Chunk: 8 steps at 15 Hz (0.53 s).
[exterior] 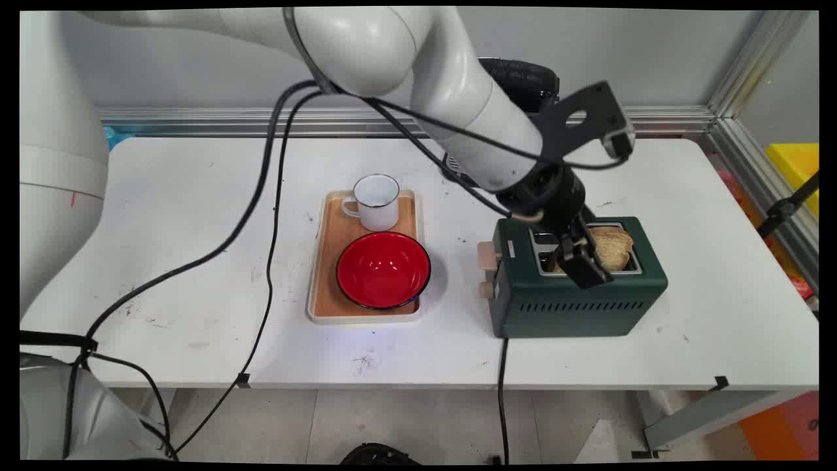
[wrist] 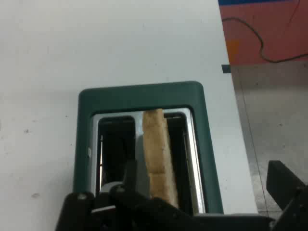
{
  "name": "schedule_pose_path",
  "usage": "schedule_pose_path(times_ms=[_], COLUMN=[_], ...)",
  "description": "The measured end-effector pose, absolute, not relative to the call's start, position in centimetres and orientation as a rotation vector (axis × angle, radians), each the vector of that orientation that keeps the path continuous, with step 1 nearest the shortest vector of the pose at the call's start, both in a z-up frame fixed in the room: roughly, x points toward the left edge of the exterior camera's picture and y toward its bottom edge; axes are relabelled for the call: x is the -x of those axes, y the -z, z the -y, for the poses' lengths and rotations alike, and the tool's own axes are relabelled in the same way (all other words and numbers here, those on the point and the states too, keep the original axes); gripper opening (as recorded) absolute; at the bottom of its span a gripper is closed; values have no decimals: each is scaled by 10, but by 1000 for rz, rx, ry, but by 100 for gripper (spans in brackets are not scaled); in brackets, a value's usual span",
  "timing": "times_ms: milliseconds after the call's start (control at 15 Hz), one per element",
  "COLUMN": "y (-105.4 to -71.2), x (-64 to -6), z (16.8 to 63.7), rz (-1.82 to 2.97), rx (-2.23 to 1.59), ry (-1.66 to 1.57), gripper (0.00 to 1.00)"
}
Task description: Press the toaster switch
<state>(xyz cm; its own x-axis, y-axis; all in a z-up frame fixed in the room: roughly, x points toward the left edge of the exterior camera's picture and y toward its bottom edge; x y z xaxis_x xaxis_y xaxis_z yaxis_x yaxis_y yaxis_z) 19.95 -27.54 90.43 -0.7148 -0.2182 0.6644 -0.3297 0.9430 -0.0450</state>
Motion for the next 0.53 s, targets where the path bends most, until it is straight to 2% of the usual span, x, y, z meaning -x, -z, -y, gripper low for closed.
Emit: schedule_pose_path(times_ms=[533], y=[-943], x=[-236], z=[268], rz=[2403], rx=[-384], ry=[-200], gripper=[100])
